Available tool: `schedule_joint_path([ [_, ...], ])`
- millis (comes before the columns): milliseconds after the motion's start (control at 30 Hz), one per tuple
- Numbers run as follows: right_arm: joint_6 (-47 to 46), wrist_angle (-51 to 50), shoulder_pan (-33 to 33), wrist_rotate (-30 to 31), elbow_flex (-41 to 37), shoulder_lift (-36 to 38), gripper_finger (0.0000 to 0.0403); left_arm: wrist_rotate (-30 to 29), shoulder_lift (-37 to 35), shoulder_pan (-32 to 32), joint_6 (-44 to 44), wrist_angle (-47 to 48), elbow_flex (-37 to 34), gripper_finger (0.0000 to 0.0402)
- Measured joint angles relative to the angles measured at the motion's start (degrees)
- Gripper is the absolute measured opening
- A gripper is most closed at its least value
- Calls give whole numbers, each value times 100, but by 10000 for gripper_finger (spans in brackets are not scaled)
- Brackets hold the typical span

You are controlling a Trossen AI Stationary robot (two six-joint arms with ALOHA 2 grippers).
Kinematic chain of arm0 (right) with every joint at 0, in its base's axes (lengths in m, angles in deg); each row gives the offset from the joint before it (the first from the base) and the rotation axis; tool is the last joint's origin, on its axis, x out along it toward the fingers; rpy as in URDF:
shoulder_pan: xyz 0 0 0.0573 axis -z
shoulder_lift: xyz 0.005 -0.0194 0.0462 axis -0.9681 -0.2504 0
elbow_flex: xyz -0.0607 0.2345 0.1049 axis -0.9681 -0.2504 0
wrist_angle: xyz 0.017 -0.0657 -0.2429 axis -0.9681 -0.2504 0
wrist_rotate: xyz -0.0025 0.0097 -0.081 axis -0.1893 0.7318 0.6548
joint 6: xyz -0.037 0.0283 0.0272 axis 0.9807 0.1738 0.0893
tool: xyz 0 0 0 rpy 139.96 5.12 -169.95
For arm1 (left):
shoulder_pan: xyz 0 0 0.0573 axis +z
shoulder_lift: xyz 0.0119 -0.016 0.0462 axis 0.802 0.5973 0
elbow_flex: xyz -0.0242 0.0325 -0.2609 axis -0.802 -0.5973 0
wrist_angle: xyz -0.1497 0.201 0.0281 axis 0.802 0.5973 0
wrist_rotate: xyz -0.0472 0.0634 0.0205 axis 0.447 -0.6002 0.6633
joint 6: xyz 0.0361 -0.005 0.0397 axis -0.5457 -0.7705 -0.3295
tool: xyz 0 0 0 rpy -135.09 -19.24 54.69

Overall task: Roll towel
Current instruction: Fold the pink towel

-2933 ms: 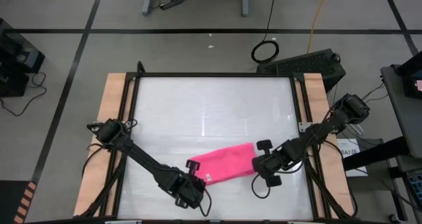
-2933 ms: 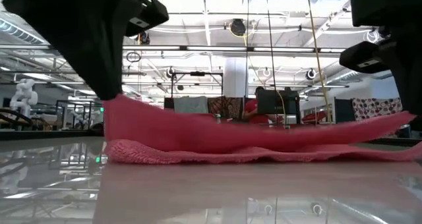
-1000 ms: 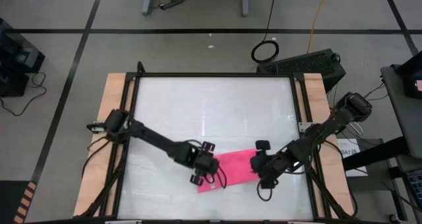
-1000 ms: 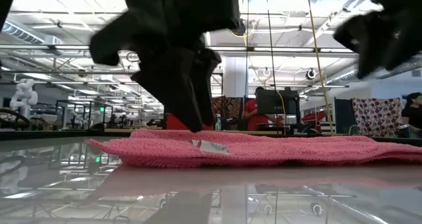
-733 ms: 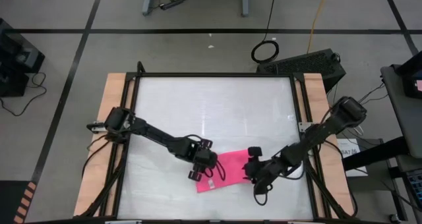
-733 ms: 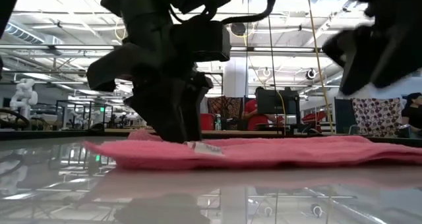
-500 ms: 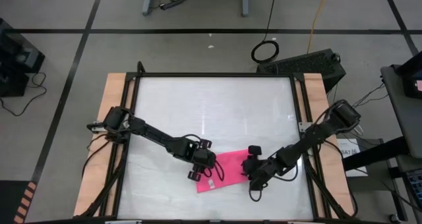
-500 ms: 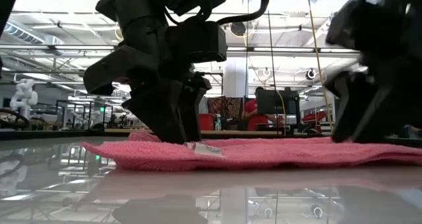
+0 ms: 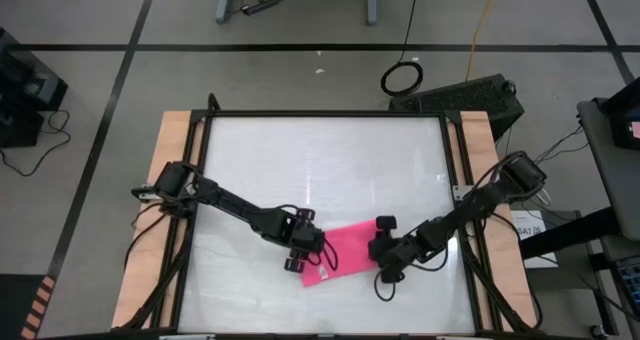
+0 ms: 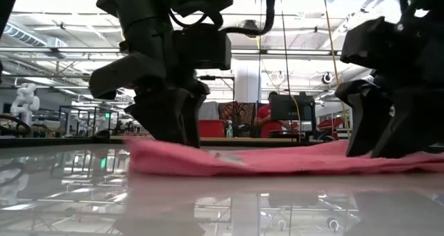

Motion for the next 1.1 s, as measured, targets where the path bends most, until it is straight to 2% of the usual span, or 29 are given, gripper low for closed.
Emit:
schedule_joint_path([
  [267, 1163, -633, 950, 29, -49, 521, 169, 30, -148, -62, 1006, -266, -31, 184],
  [533, 2481, -114, 2094, 25, -54, 515, 169, 160, -122, -233, 1513, -1518, -31, 184],
  [667, 2809, 354, 2456, -75, -44, 516, 169, 76, -122, -280, 1478, -1682, -11, 184],
  [767, 2839, 87, 2519, -76, 99, 516, 169, -164, -123, -276, 1327, -1406, 47, 184],
  [933, 2320, -122, 2271, -107, 341, 524, 169, -957, -129, -319, 501, -1043, 61, 184],
  [1100, 913, -57, 1992, -82, 496, 531, 169, -1188, -131, -130, -541, -1334, 63, 184],
])
